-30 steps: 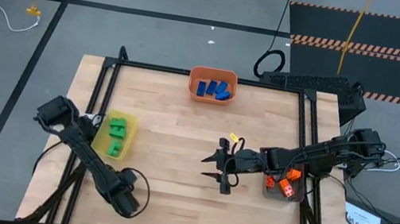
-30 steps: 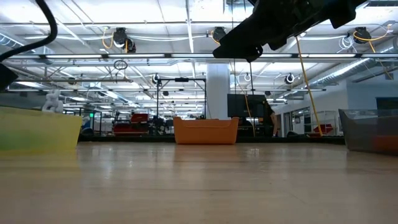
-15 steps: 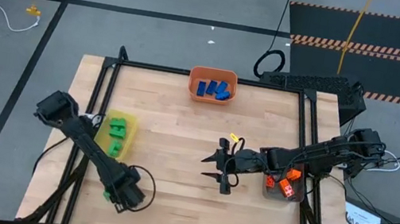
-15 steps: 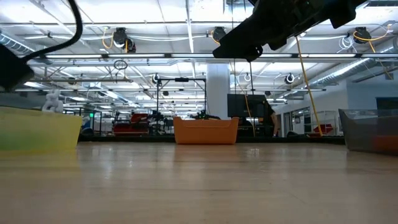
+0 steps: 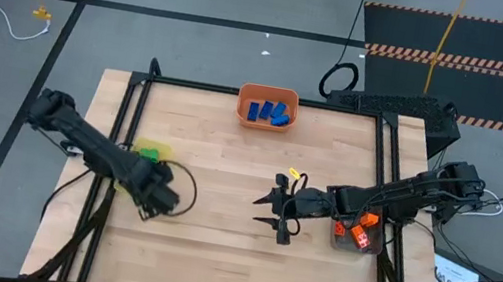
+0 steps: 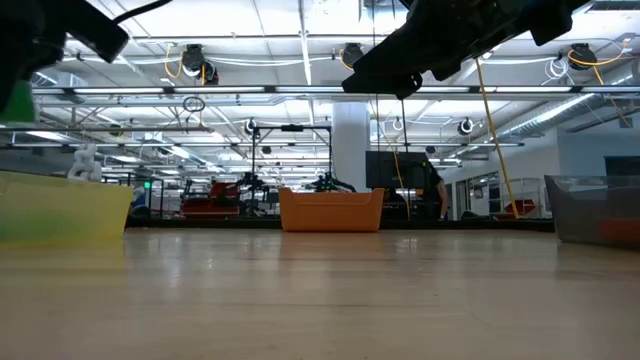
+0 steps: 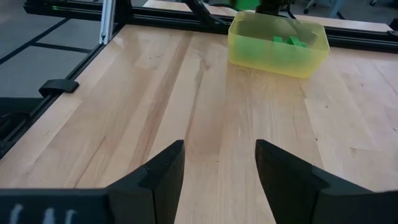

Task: Sort & place blocks by color
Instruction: Put the green game piece into the yellow bin

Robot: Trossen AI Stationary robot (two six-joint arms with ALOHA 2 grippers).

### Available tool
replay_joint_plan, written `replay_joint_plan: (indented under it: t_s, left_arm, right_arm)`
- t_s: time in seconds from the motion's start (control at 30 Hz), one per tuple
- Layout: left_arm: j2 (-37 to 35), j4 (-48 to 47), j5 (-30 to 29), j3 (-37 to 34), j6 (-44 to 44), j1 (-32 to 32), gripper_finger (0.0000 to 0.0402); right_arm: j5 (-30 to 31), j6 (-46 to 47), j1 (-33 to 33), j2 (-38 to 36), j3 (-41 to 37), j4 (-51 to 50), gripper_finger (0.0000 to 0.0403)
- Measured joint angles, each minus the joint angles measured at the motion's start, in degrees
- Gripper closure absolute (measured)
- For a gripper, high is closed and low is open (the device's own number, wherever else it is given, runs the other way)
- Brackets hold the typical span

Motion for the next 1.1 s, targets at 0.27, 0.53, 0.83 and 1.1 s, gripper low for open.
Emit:
replay_joint_plan:
  t_s: [0.27,0.53,0.83,1.1]
  left_arm:
    - [-1.5,-3.6,-5.6,0.0,10.2,9.1,0.0266]
    - [-1.5,-3.5,-7.8,-0.1,17.3,16.4,0.0266]
    - [-1.5,-4.3,-7.6,-4.0,24.0,24.1,0.0266]
    - [-1.5,-2.6,-7.6,-7.9,27.3,27.8,0.0266]
  right_arm:
    - [0.0,0.0,0.0,0.0,0.0,-0.1,0.0216]
    - [0.0,0.0,0.0,0.0,0.0,-0.5,0.0216]
    - [0.0,0.1,0.0,0.0,0.0,-1.0,0.0216]
    - [0.0,0.0,0.0,0.0,0.0,-2.4,0.0216]
